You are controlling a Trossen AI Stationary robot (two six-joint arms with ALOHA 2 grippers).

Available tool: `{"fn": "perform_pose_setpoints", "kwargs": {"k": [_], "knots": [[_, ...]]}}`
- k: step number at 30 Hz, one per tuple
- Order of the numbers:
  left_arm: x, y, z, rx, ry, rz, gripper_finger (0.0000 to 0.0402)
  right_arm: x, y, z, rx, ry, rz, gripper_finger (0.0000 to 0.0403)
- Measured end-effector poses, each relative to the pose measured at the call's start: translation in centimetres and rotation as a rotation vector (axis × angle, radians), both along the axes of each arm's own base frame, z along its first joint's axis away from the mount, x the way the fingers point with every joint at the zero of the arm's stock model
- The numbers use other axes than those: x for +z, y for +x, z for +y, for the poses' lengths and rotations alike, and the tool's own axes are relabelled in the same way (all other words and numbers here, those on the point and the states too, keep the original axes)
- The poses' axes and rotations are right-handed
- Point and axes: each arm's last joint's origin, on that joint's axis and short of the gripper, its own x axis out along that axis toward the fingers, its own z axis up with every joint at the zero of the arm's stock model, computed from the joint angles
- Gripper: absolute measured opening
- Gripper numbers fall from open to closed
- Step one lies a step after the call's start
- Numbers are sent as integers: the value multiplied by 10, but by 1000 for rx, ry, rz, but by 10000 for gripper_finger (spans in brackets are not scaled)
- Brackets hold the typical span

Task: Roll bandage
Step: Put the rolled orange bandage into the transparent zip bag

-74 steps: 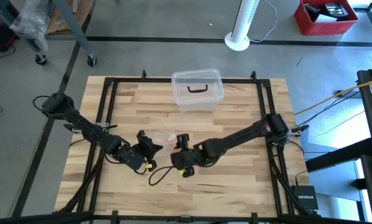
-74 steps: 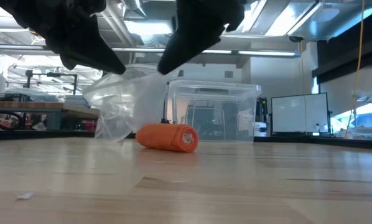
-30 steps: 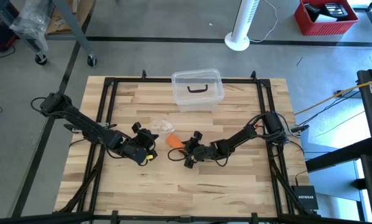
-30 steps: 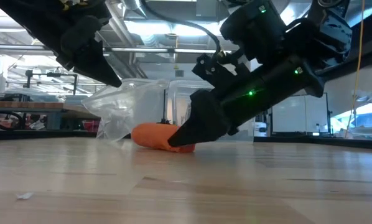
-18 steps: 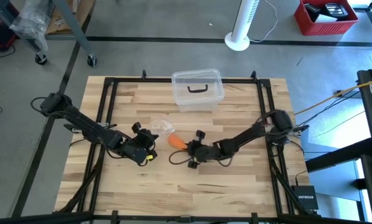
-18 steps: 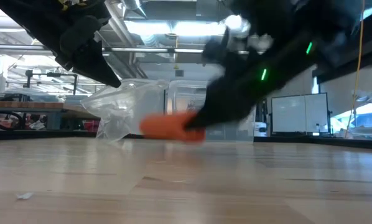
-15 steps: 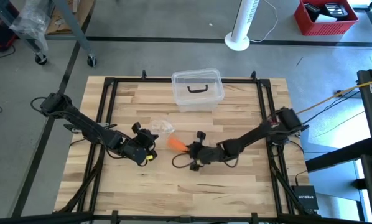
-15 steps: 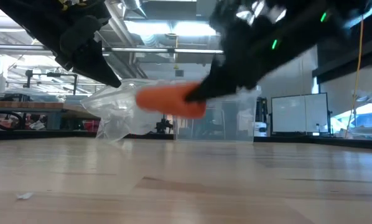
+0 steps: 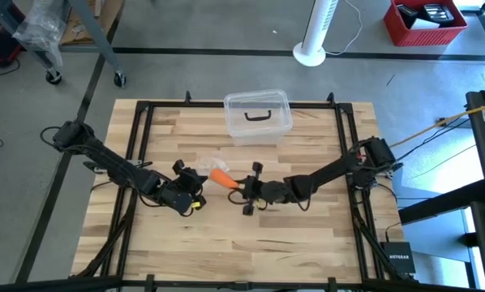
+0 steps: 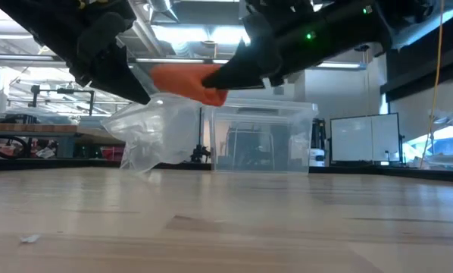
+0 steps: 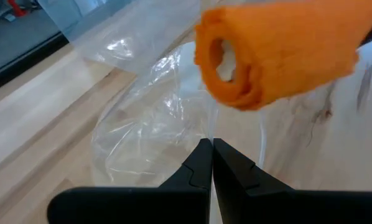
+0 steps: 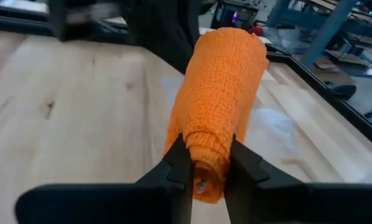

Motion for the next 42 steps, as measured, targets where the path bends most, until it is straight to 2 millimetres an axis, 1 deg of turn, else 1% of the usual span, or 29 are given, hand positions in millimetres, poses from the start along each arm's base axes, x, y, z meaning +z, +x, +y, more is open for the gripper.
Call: {"fn": "perform_pose_setpoints", "kwargs": {"k": [5,11,19,25,30,33,35,38,42], "knots": [[1,1,0,7,-16,-19,0,-11,3,-3,20,0,34,58],[4,5,-2,8,-38,-75,0,-30,3,-3,28,-11,118,57],[7,8,-3,6,-56,-115,0,-31,3,-4,-11,15,107,59],[10,11,-3,-9,-49,-143,0,-34,4,-3,8,69,113,59],[11,11,-4,-2,-62,-154,0,-28,6,-4,-69,74,36,59],[11,11,-4,3,-71,-160,0,-23,10,-9,-128,137,-3,59],[11,11,-4,3,-74,-162,0,-19,14,-11,-129,166,-19,59],[11,14,-5,0,-81,-188,0,-13,23,-11,-91,142,-24,59],[8,21,-9,-33,-79,-208,0,-16,32,-14,-76,114,34,59]]}}
